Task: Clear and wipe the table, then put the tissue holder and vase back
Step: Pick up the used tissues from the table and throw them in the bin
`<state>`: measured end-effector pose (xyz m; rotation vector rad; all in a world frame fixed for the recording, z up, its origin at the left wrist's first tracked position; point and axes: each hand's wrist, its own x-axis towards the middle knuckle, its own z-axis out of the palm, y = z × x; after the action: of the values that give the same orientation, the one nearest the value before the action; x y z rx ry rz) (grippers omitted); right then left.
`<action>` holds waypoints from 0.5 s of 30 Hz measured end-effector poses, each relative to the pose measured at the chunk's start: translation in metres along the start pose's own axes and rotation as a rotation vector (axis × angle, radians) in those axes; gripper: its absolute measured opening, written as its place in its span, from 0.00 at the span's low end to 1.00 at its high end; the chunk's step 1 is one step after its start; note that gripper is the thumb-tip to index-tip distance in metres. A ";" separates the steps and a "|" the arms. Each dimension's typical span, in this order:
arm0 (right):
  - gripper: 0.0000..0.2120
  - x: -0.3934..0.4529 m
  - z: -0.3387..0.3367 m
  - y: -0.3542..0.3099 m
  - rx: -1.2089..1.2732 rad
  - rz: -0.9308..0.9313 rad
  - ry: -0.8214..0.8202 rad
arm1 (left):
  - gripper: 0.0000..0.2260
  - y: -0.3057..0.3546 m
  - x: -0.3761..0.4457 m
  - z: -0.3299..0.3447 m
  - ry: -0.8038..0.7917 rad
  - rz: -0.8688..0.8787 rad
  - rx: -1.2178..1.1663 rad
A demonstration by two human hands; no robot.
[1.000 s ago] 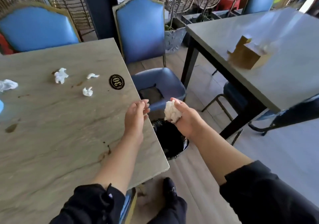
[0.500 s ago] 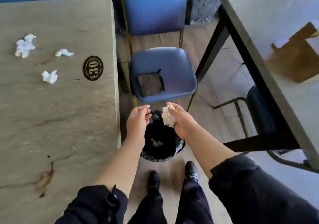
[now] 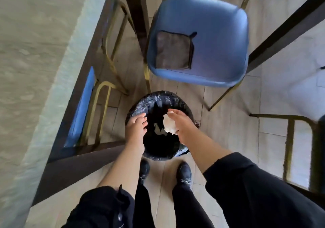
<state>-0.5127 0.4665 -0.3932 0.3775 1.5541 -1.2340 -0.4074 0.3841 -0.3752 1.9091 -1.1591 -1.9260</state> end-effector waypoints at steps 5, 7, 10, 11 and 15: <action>0.23 0.025 -0.010 0.010 -0.068 0.081 -0.032 | 0.11 -0.018 0.019 0.006 0.040 -0.026 0.021; 0.22 0.025 -0.012 0.007 -0.075 0.084 -0.029 | 0.11 -0.016 0.018 0.008 0.033 -0.032 0.025; 0.14 0.011 -0.007 -0.005 -0.026 0.070 -0.007 | 0.11 0.001 0.003 0.011 0.022 -0.009 0.004; 0.12 0.003 -0.004 -0.011 -0.004 0.058 -0.012 | 0.11 0.009 -0.004 0.012 0.019 0.003 -0.005; 0.06 -0.043 0.005 -0.048 0.065 0.004 -0.068 | 0.12 0.056 -0.048 0.015 0.010 0.065 -0.059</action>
<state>-0.5295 0.4570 -0.3313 0.3766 1.4579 -1.2838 -0.4346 0.3825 -0.3053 1.8256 -1.1339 -1.8932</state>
